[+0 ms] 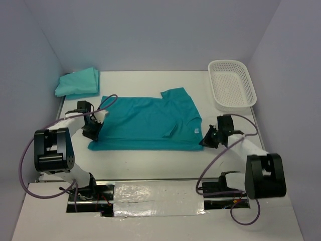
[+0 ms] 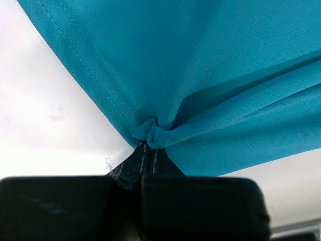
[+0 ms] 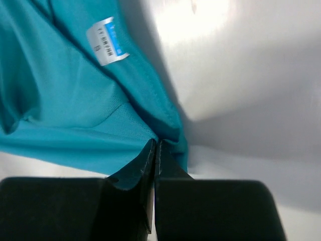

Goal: Fold and stack the t-shirts
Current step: Fold the flattened tshirt in 1/3 of the way, then grap the side of the flattened tshirt furthest away from the robot with both arms, then fold the other side of the tshirt into a rectangle

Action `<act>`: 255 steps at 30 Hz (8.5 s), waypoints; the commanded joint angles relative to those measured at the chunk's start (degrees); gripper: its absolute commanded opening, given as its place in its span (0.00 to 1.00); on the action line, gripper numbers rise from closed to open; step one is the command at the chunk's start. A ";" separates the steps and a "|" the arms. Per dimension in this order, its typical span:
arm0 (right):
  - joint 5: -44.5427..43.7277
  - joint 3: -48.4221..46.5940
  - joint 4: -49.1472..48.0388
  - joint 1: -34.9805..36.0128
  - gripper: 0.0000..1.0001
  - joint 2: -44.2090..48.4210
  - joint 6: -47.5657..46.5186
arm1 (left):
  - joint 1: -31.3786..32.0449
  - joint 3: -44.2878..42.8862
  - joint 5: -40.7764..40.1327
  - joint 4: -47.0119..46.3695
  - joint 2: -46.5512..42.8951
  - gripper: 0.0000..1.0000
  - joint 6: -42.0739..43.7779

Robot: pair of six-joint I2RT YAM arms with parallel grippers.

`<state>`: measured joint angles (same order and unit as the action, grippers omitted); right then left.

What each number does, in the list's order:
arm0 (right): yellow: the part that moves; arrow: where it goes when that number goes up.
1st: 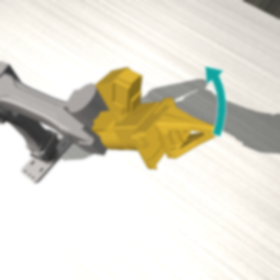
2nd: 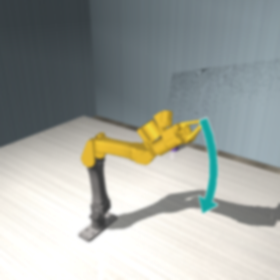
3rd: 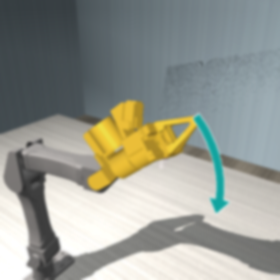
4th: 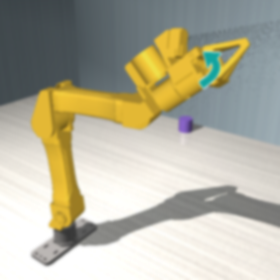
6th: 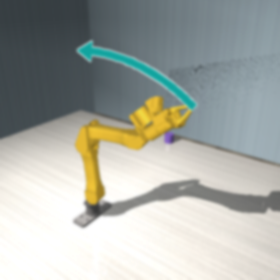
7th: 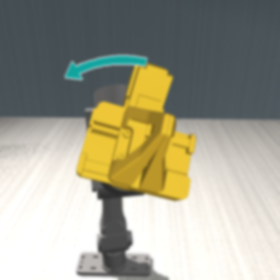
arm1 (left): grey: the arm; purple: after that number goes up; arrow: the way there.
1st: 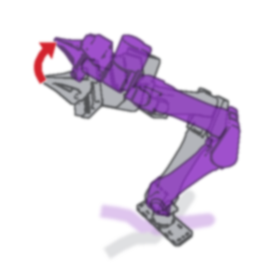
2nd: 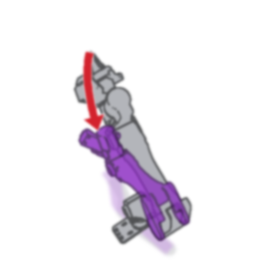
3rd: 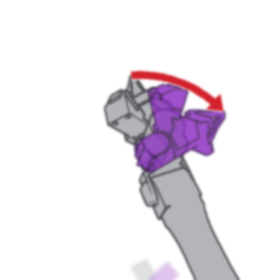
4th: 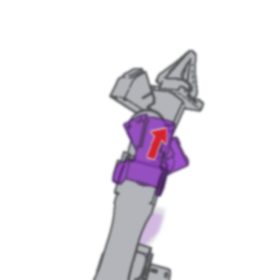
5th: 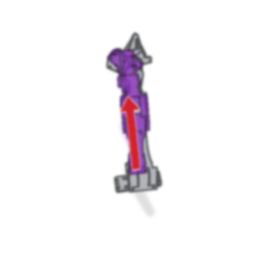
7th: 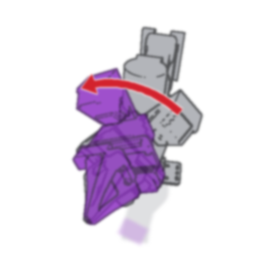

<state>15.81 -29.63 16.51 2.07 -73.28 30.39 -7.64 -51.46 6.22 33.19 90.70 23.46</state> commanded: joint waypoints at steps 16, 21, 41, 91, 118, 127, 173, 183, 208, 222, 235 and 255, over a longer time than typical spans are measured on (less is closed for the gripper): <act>-7.93 -6.66 10.16 2.41 0.41 25.13 0.57 | 0.95 -26.10 -2.80 13.22 -7.46 0.99 0.36; -1.93 -13.96 7.48 19.70 0.06 12.39 -6.48 | 1.05 -33.17 0.02 14.44 -4.21 0.99 -2.63; 5.37 -35.05 4.92 35.64 0.00 -30.41 -4.02 | -2.03 -22.54 -4.20 10.14 -5.80 0.97 -4.30; -2.90 -93.59 21.45 11.56 0.52 -69.89 -1.48 | -0.89 -43.81 5.55 -7.00 34.54 0.45 -19.42; 0.09 -21.63 -5.70 10.94 0.00 -4.79 -0.69 | -3.34 -16.84 14.35 2.21 -3.59 0.00 21.70; -1.40 -11.77 -6.76 15.07 0.00 -3.80 1.25 | -4.23 -6.38 9.52 4.60 -5.18 0.00 29.18; -3.34 -42.88 2.03 31.51 0.41 -33.94 -7.02 | -0.36 -3.66 -0.15 5.04 -2.10 0.36 18.37; -5.69 -27.78 -2.27 36.42 0.18 -21.41 -2.01 | -0.36 1.45 -3.49 0.21 1.15 0.35 16.18; -12.20 -29.07 5.90 34.42 0.16 -10.02 -3.92 | -0.27 -10.40 5.81 5.48 -4.47 0.44 12.76; -9.75 -24.88 1.24 33.88 0.06 -20.01 -3.42 | -0.27 -7.69 4.42 5.04 -3.77 0.44 11.78; -11.67 -6.33 -0.70 43.90 0.02 -9.26 7.04 | -0.36 -9.71 2.49 5.13 -1.49 0.44 12.13; -11.77 -4.73 5.64 34.94 0.25 7.20 9.87 | -0.98 -11.73 1.34 4.34 0.88 0.46 9.50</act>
<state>1.89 -35.00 24.64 39.09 -62.83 41.45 -8.38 -60.71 7.11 37.28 90.61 34.04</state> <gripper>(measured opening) 0.235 0.460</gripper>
